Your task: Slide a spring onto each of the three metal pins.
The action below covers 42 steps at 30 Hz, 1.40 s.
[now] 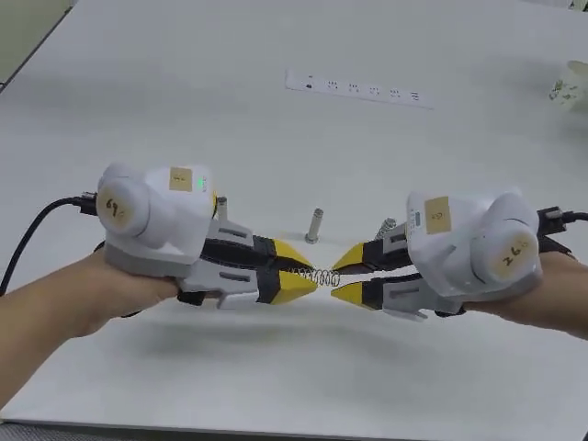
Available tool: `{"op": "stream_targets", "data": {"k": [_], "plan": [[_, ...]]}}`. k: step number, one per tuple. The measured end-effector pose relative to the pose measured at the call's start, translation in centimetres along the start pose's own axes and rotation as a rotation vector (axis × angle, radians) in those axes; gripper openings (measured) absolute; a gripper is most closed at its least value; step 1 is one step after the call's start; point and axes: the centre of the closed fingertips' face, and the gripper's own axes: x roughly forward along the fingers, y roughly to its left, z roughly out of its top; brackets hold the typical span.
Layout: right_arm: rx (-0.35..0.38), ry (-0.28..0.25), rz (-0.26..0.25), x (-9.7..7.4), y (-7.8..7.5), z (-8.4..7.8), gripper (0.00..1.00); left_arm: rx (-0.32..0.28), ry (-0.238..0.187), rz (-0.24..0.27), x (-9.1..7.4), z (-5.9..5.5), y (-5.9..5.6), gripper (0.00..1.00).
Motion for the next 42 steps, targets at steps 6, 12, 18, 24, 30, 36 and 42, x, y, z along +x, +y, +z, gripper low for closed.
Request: {"op": "stream_targets", "data": {"k": [6, 12, 18, 24, 30, 36, 42], "plan": [[0.001, -0.014, 0.011, 0.2, 0.1, 0.4, 0.08, 0.001, 0.009, -0.006, 0.0, -0.1, -0.1, 0.02], [-0.016, -0.022, 0.010, 0.1, 0.2, 0.5, 0.08, -0.001, 0.010, -0.007, -0.1, -0.1, -0.1, 0.02], [-0.036, -0.019, 0.002, -0.4, -0.1, 0.8, 0.07, -0.003, 0.009, -0.005, 0.0, -0.1, 0.0, 0.02], [-0.036, -0.029, 0.001, -0.7, -0.2, 1.4, 0.08, 0.003, 0.025, -0.004, 0.0, -0.4, 0.1, 0.02], [-0.052, -0.026, 0.004, -0.9, -0.1, 1.8, 0.08, 0.009, 0.036, -0.007, 0.0, -0.7, 0.0, 0.02], [-0.065, -0.031, 0.007, -1.1, -0.2, 2.3, 0.08, 0.012, 0.041, -0.011, 0.1, -0.8, 0.0, 0.02], [-0.057, -0.049, 0.016, -1.2, -0.1, 2.9, 0.08, 0.017, 0.046, -0.013, 0.0, -1.0, 0.0, 0.02]]}}
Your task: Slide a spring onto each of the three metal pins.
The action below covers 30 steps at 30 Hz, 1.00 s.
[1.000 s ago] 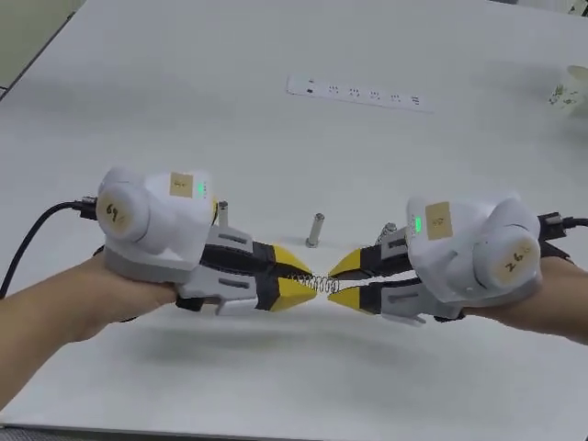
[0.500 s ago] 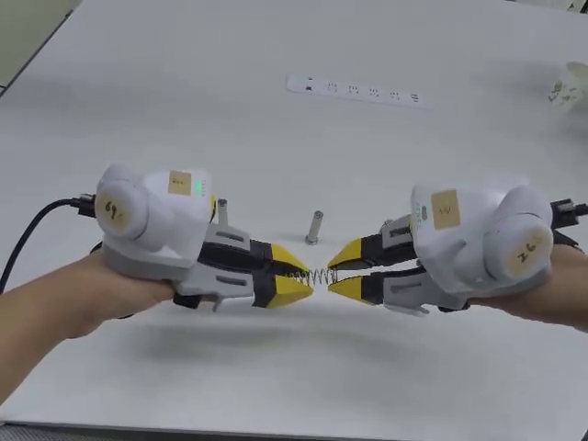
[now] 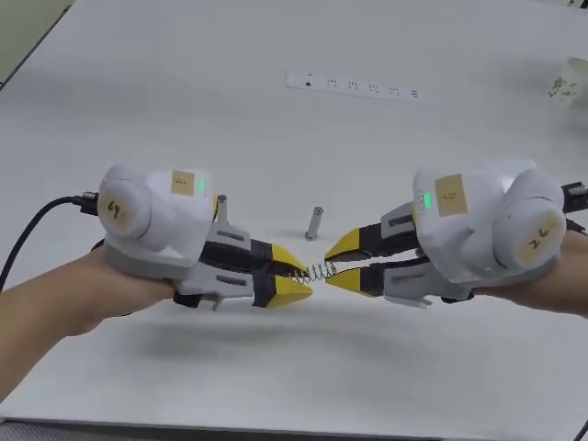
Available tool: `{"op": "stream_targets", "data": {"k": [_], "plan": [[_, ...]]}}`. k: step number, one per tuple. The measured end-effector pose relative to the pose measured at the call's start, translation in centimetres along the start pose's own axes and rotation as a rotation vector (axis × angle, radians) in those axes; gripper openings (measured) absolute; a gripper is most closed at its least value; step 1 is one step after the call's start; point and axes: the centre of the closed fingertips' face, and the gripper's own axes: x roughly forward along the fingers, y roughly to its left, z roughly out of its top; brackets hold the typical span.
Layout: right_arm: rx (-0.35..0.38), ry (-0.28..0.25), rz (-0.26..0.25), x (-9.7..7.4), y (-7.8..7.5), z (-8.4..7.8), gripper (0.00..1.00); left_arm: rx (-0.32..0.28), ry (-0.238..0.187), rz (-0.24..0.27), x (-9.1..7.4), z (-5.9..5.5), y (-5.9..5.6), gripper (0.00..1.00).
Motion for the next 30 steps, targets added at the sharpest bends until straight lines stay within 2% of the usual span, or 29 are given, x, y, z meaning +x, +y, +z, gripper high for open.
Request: {"op": "stream_targets", "data": {"k": [4, 11, 16, 30], "plan": [[0.039, -0.054, 0.006, -0.1, -0.1, 1.0, 0.08, 0.007, 0.008, -0.002, 0.0, -0.2, -0.1, 0.02], [0.047, -0.088, 0.003, 0.2, -0.2, 2.1, 0.08, 0.019, 0.014, 0.008, 0.1, -0.2, 0.0, 0.02], [0.064, -0.142, -0.015, 0.3, -0.6, 3.4, 0.07, 0.020, 0.009, 0.009, 0.1, -0.1, -0.1, 0.02], [-0.010, -0.164, -0.050, 0.6, -0.3, 4.5, 0.07, 0.019, 0.004, 0.010, 0.4, 0.5, -0.3, 0.03]]}}
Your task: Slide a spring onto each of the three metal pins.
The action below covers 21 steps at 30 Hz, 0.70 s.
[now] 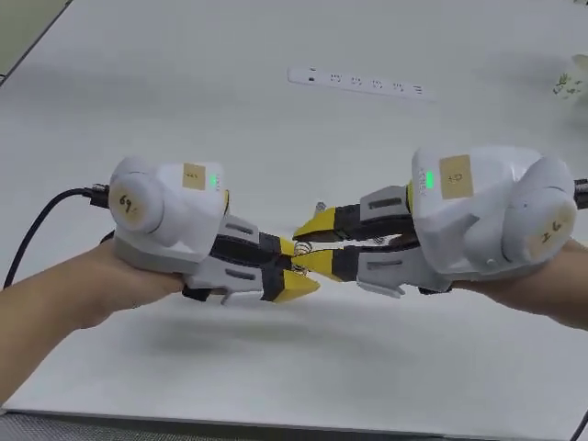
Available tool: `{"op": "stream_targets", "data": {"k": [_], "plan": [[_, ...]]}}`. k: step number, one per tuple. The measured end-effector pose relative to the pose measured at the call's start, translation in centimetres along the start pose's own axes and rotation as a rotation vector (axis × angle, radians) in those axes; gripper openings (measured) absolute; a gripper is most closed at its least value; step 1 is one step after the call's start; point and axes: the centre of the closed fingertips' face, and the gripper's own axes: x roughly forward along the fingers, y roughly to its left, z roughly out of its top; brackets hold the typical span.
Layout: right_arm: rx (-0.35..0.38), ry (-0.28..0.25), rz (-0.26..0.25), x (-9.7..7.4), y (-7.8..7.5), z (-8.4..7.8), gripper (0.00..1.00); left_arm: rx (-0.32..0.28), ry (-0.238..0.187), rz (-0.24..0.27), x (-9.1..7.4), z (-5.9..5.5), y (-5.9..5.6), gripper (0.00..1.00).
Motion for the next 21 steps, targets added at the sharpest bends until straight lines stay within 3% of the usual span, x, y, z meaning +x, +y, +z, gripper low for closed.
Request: {"op": "stream_targets", "data": {"k": [9, 21], "plan": [[-0.057, 0.024, 0.003, -0.01, 0.02, 0.24, 0.07, -0.009, -0.004, 0.007, -0.21, 0.19, 0.10, 0.03], [-0.074, 0.042, 0.004, -0.13, -0.08, 0.16, 0.07, -0.034, 0.000, 0.012, -0.40, 0.06, 0.34, 0.04]]}}
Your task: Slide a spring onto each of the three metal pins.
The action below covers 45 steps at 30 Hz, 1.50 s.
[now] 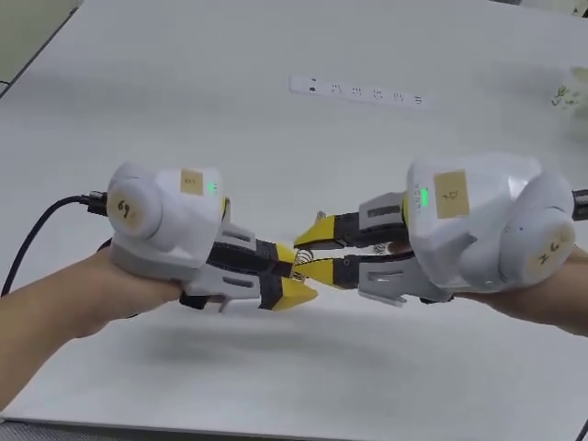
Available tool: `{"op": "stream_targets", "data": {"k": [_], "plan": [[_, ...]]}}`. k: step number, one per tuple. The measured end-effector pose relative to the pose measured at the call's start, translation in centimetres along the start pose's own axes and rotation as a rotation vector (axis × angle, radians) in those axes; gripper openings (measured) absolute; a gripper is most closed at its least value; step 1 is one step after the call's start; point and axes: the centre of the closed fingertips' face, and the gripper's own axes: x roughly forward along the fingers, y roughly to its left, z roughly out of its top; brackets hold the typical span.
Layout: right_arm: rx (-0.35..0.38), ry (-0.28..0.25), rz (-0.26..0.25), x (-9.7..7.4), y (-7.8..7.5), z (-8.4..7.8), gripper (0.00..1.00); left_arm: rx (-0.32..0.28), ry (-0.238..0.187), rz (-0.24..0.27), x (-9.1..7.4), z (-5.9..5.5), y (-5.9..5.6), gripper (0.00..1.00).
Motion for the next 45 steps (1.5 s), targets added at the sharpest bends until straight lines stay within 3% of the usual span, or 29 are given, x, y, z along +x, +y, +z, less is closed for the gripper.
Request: {"op": "stream_targets", "data": {"k": [10, 37, 45], "plan": [[-0.033, 0.021, 0.002, 0.1, -0.2, 0.1, 0.07, -0.020, 0.021, 0.027, -0.5, -0.6, 0.6, 0.12], [-0.049, 0.066, -0.058, -0.3, -1.2, -1.6, 0.07, -0.059, 0.014, 0.168, -5.3, -1.6, 3.1, 0.40], [-0.042, 0.076, -0.074, -0.4, -1.6, -2.2, 0.07, -0.080, 0.013, 0.225, -7.4, -2.5, 4.1, 0.52]]}}
